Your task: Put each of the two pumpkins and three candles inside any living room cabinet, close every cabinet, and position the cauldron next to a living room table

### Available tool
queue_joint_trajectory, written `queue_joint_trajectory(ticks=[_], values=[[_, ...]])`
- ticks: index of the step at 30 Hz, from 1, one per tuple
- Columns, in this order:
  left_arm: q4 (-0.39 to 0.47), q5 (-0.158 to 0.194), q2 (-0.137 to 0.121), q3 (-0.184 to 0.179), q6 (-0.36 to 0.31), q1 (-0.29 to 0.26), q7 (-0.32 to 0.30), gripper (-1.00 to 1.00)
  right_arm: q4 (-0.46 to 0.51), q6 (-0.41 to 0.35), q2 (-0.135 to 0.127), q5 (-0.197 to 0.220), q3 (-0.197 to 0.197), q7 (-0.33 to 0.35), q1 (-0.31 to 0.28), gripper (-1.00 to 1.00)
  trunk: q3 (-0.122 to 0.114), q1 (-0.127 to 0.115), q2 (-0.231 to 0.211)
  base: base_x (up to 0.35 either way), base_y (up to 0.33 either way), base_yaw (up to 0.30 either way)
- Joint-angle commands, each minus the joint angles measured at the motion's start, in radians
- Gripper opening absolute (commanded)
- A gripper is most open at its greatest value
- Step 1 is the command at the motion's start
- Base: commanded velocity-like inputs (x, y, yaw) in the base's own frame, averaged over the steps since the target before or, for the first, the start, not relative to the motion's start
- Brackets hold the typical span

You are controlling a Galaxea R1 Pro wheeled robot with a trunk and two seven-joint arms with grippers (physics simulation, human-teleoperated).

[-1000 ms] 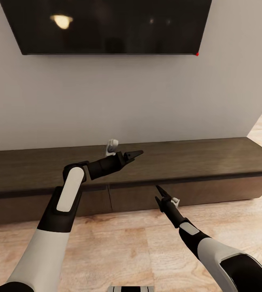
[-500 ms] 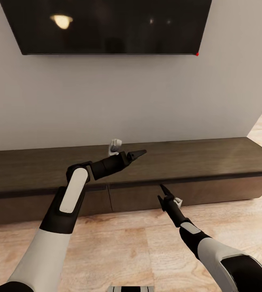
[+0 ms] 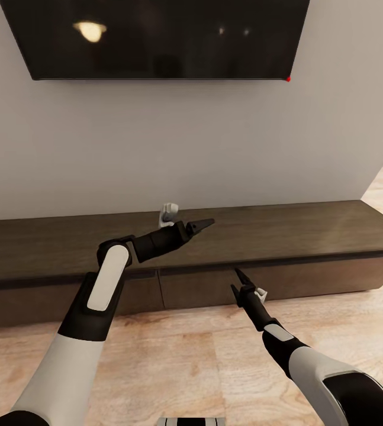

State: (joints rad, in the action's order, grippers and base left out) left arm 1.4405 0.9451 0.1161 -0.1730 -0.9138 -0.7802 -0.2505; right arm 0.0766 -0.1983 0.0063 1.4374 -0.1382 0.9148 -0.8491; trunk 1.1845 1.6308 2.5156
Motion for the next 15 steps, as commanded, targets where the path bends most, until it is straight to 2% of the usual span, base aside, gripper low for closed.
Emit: queue_joint_trajectory(ticks=[1, 8, 15], values=[[0.0, -0.005, 0.0, 0.001, -0.004, -0.001, -0.006, 1.0, -0.001, -0.008, 0.0, 0.01, -0.006, 0.003, -0.001, 1.0, 0.001, 0.0, 0.0, 0.0, 0.0, 0.0], [0.0, -0.003, 0.0, 0.002, -0.004, -0.001, -0.009, 1.0, -0.001, -0.005, 0.0, 0.01, -0.006, 0.005, -0.001, 1.0, 0.001, 0.0, 0.0, 0.12, 0.0, 0.0], [0.0, -0.003, -0.001, 0.001, -0.004, -0.001, -0.009, 1.0, -0.001, 0.056, 0.001, 0.011, -0.008, 0.001, -0.001, 1.0, 0.001, 0.0, 0.0, 0.016, 0.0, 0.0]])
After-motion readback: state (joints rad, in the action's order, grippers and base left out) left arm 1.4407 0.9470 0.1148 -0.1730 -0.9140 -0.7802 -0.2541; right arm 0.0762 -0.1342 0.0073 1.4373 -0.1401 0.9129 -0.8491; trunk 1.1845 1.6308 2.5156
